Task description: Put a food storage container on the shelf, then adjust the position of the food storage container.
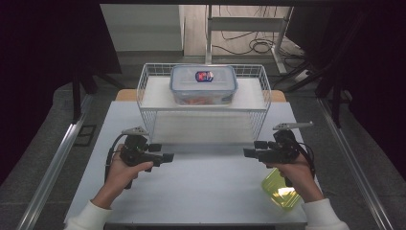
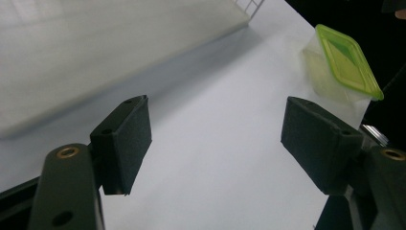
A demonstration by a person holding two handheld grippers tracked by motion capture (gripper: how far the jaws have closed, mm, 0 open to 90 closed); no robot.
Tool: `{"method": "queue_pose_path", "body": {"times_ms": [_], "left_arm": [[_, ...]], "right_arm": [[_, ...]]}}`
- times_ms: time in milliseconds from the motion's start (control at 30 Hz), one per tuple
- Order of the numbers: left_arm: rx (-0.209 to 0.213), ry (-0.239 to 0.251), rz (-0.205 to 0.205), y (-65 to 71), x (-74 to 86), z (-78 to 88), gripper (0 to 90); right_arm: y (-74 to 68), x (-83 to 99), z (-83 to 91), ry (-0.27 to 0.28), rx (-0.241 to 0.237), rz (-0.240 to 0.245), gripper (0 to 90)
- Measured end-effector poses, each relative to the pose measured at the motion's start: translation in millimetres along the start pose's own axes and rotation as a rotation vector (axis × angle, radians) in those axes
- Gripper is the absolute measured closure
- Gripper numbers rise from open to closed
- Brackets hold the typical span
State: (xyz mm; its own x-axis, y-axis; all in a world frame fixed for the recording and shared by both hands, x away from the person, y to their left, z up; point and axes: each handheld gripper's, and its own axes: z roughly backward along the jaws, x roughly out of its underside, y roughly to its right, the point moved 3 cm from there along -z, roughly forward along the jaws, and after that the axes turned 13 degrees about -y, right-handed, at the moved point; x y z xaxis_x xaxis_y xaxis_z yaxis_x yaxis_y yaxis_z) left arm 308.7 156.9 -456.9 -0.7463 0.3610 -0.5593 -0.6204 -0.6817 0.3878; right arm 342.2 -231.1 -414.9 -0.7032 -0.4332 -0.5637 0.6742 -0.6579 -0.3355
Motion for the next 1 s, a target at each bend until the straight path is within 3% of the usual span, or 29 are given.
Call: {"method": "queue_pose_path", "body": {"times_ms": [133, 267, 600, 1000], "left_arm": [[-0.016, -0.005, 0.015, -2.5, 10.1, -4.1, 24.1], [-0.022, -0.031, 0.014, -2.9, 15.8, -7.5, 23.4], [-0.045, -0.057, 0.011, -4.5, 26.9, -12.5, 23.5], [-0.062, -0.065, 0.012, -2.4, 34.0, -12.9, 22.2]], "right_arm": [[3.9, 16.5, -0.9, -0.010, -0.004, -0.033, 33.0], [10.3, 32.6, -8.8, -0.065, 0.006, -0.048, 34.1], [4.0, 51.6, -18.6, -0.118, 0.039, 0.012, 35.4], [4.1, 65.2, -8.5, -0.125, 0.105, 0.012, 45.7]]}}
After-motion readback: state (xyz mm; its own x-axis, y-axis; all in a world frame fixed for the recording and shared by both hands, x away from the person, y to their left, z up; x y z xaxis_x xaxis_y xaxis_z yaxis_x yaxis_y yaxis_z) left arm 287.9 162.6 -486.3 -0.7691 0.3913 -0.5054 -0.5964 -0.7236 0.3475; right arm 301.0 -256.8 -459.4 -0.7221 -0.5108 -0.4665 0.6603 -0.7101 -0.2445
